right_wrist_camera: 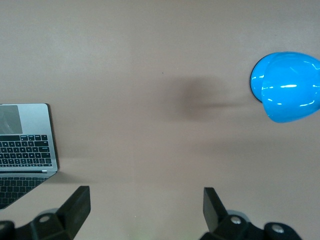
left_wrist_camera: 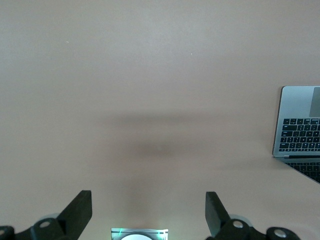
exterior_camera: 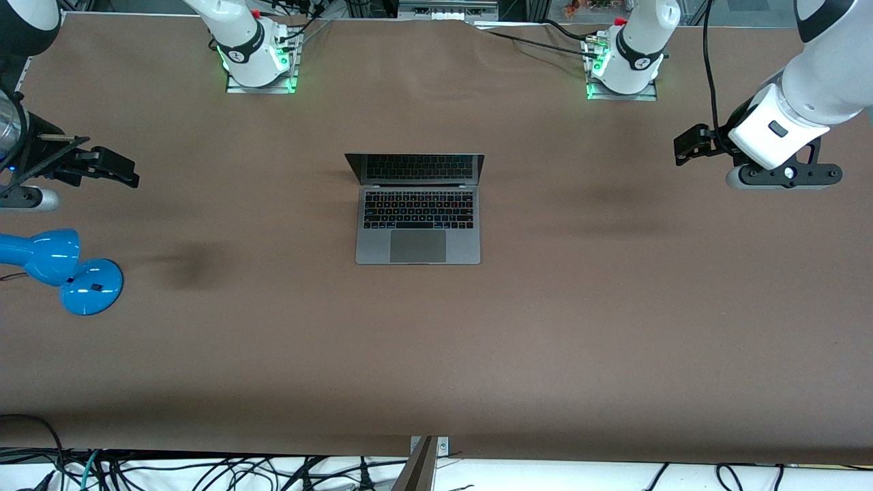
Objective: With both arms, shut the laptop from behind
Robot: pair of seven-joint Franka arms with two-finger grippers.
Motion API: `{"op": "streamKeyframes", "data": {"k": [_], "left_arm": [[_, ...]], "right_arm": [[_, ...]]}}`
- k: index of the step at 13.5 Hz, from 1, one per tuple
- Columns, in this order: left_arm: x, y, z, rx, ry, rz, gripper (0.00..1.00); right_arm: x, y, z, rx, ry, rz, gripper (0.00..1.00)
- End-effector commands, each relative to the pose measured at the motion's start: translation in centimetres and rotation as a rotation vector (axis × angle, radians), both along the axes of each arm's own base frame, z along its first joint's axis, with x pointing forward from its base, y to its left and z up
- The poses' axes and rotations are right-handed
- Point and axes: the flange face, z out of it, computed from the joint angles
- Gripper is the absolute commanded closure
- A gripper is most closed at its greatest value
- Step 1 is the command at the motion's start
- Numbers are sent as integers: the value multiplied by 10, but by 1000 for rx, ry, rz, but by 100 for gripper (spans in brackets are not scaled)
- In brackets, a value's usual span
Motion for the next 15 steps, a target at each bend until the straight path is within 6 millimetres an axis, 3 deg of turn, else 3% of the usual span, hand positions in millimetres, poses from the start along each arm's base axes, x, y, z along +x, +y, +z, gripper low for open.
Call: {"op": "streamKeyframes", "data": {"k": [1,9,15], "left_arm": [[-6,1,4,25,-13,-8,0],[-5,-3,2,12,-8,-7,0],[-3,-23,-9,-24,15,-22,0]], "right_arm": [[-5,-2,9,14,1,2,0],[-4,1,9,1,-1,13,0],[-2,2,4,-6,8,13,0]]}}
